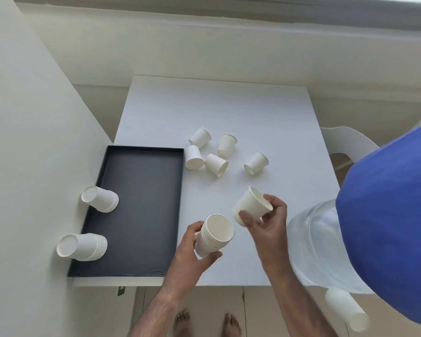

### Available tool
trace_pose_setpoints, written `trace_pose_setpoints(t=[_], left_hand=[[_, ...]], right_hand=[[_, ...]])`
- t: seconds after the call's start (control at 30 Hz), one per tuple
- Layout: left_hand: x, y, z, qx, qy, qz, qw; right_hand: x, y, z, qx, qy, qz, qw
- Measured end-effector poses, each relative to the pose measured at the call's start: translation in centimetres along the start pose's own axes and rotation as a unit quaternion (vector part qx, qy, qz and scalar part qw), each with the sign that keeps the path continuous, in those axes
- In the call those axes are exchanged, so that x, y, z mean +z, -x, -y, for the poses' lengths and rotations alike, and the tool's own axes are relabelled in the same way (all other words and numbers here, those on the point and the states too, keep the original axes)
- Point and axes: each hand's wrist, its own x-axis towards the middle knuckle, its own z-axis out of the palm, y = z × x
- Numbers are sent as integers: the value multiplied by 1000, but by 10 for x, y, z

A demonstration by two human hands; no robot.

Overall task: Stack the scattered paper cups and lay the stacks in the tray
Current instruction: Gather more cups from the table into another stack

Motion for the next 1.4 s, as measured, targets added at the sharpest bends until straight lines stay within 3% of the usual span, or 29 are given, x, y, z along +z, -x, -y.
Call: trace_pose_setpoints(t=[0.23,0.7,1.1,1.27,1.4], left_hand=[[4,3,-13,24,-14,-5,1000],[8,16,-15,28,-3,4,1000],[5,3,-13,17,1,1,1000],[2,-15,-13,6,-4,-2,1000],[0,-23,-15,5,5,-4,1000]], right_hand=[[5,33,15,-37,81,115,989],[4,51,9,-78,223,186,954],[10,43,-9,14,191,192,963],[13,-4,-20,72,101,87,988],[11,-83,-28,110,135,-28,984]])
